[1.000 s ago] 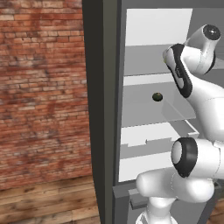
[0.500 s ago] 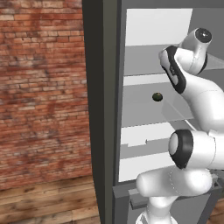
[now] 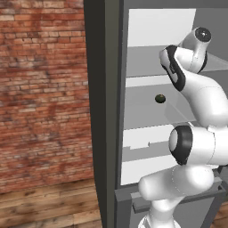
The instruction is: Take the lemon wedge from the fridge and place it on the plate with fish on the dining counter.
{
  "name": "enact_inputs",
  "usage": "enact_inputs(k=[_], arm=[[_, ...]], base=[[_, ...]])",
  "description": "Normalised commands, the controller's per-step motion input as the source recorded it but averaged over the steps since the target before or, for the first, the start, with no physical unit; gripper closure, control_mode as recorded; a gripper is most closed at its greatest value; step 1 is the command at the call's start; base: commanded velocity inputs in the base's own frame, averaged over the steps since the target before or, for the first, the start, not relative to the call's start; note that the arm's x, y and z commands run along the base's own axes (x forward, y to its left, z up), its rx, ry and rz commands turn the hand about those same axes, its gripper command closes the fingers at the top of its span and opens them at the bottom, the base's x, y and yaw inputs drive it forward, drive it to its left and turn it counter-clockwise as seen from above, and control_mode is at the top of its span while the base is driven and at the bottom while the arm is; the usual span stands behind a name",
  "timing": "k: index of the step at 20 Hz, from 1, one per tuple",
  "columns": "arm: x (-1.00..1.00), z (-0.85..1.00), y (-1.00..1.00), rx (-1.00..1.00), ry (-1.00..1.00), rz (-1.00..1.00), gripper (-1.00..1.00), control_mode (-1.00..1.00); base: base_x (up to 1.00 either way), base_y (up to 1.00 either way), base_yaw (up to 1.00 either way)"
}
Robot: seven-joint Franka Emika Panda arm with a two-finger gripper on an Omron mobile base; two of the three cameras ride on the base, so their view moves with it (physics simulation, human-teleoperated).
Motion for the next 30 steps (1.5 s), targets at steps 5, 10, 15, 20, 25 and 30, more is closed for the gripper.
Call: enact_inputs(k=[5,10,15,20,25,30], arm=[[0.04,-0.19,0.00,0.00,0.00,0.01,-1.00,-1.00],[0.07,-0.26,0.00,0.00,0.00,0.01,1.00,-1.00],[0.19,-0.21,0.00,0.00,0.00,0.00,1.00,-1.00],[0.07,-0.02,0.00,0.00,-0.02,0.00,1.00,-1.00],[-0.60,0.12,0.01,0.01,-0.09,-0.03,1.00,-1.00],[-1.00,0.38,0.10,0.07,-0.33,0.00,1.00,-1.00]], base=[[0.00,0.00,0.00],[0.00,0.00,0.00],[0.00,0.00,0.00],[0.00,0.00,0.00],[0.00,0.00,0.00],[0.00,0.00,0.00]])
